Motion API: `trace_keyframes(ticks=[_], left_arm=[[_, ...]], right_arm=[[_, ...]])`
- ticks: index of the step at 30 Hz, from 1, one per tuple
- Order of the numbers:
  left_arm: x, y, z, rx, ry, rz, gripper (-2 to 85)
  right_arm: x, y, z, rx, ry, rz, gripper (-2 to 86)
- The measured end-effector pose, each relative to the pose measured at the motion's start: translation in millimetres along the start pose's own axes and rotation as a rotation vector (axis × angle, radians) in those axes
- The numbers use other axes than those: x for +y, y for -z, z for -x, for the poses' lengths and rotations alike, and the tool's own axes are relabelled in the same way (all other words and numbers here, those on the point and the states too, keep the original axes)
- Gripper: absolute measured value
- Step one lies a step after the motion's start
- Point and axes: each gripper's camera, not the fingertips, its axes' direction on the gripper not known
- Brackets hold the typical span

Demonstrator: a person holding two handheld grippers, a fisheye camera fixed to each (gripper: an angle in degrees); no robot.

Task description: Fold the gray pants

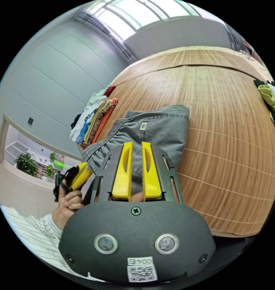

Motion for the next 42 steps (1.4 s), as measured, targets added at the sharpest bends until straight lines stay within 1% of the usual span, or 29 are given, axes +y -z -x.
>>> trace_keyframes(ticks=[2,5,6,7,9,11,13,14,16,19,23,25,27,29,30,33,35,37,39,42], left_arm=[[1.0,17.7,-12.8,-0.001,-0.068,-0.038,5.2],[2.8,18.9,-44.6,-0.017,-0.186,-0.039,3.2],[2.8,8.0,-59.9,-0.014,-0.269,-0.024,2.7],[0.3,-10.0,-72.6,-0.056,-0.346,0.015,2.3],[-9.2,-42.7,-76.8,-0.103,-0.404,0.062,1.7],[-23.9,-73.7,-63.2,-0.189,-0.4,0.085,1.3],[-42.7,-98.7,-34.4,-0.32,-0.356,0.093,1.0],[-46.3,-102.5,-26.7,-0.339,-0.341,0.102,1.0],[-52.1,-109.2,-7.7,-0.304,-0.326,0.124,0.9],[-52.2,-110.1,-16.4,-0.314,-0.356,0.129,1.2],[-52.3,-96.4,-43.0,-0.266,-0.46,0.066,2.5],[-59.3,-88.1,-58.7,-0.32,-0.564,0.025,4.4],[-71.8,-87.6,-62.8,-0.386,-0.607,0.056,6.8],[-89.8,-88.6,-59.0,-0.428,-0.591,0.135,8.9],[-102.6,-86.7,-54.8,-0.418,-0.569,0.195,10.0],[-136.1,-71.9,-47.2,-0.363,-0.513,0.303,12.9],[-157.7,-62.5,-39.4,-0.296,-0.48,0.359,14.0],[-187.2,-53.9,-16.4,-0.15,-0.361,0.411,15.8],[-204.8,-52.4,4.6,-0.066,-0.273,0.437,16.9],[-222.8,-58.0,25.2,-0.062,-0.241,0.455,18.0]], right_arm=[[22.5,32.8,-6.0,0.054,0.044,-0.029,4.6],[59.8,47.2,-14.5,0.073,0.053,-0.008,2.9],[66.8,46.8,-14.1,0.08,0.061,-0.001,2.8],[78.6,43.3,-12.2,0.1,0.077,0.012,2.9],[89.8,36.0,-9.0,0.095,0.089,0.021,3.6],[96.8,28.8,-2.5,0.098,0.125,0.004,4.3],[100.6,21.1,-1.9,0.157,0.164,0.023,4.3],[102.9,16.8,-7.2,0.158,0.161,0.043,4.2],[105.7,17.3,-16.0,0.123,0.149,0.044,3.9],[95.8,31.1,-18.5,0.111,0.184,0.091,3.0],[56.2,67.0,-28.9,0.059,0.165,-0.04,1.0],[31.1,66.4,-37.8,0.063,0.149,-0.05,0.8],[9.6,53.3,-49.9,0.074,0.125,-0.013,0.8],[-5.4,21.0,-72.8,0.112,0.069,0.136,0.9],[-6.1,16.5,-76.9,0.116,0.061,0.159,0.9],[-0.9,35.9,-83.7,0.069,0.06,0.096,2.9],[10.2,64.4,-97.5,-0.036,0.017,0.006,5.3],[20.7,81.1,-118.8,-0.117,-0.055,-0.04,6.7],[32.4,91.3,-144.2,-0.192,-0.145,-0.076,8.3],[50.6,95.8,-176.1,-0.298,-0.255,-0.1,9.3]])
